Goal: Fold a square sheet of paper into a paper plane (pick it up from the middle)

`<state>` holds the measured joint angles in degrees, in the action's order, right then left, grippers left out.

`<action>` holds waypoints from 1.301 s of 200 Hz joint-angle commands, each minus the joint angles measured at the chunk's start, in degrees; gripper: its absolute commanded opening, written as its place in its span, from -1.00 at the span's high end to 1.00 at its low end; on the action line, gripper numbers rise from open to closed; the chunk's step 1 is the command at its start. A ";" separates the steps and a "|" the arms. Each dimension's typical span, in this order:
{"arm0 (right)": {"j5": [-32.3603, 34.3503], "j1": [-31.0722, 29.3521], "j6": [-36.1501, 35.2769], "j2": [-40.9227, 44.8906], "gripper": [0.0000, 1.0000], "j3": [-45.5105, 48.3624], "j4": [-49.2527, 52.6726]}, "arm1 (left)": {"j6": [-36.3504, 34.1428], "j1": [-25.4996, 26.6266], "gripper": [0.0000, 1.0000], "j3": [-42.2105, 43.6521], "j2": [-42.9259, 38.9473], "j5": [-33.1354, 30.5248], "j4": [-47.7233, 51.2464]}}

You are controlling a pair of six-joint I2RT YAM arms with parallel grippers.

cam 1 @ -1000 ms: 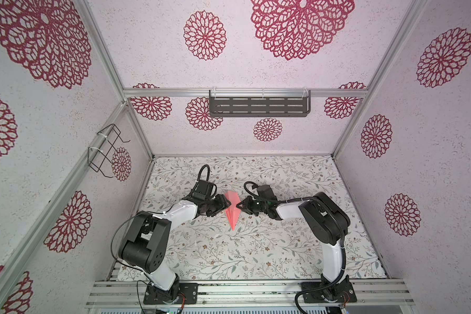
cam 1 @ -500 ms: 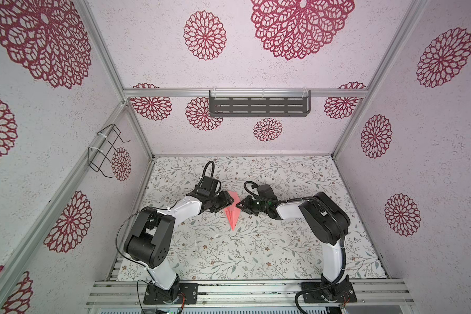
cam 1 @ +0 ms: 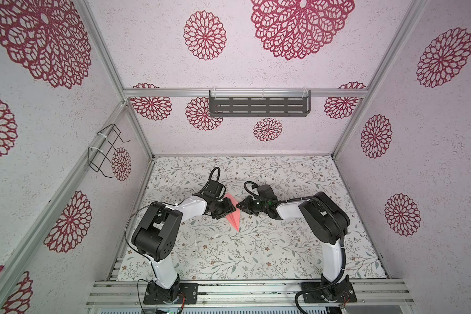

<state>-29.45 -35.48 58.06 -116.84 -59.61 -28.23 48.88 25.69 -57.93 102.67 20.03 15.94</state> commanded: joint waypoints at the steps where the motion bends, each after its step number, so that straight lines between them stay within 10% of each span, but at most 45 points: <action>1: -1.04 0.32 -0.83 -0.61 0.68 -0.33 -0.33 | -0.02 0.40 -0.08 -0.43 0.73 0.42 1.15; 260: -2.54 0.24 -0.01 1.08 1.00 3.36 -7.40 | 9.48 1.02 0.23 -0.89 1.43 2.46 0.22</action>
<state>-30.41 -35.31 57.69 -117.32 -56.58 -32.58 57.74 26.06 -56.73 102.78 23.75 14.59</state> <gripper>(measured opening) 0.057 0.386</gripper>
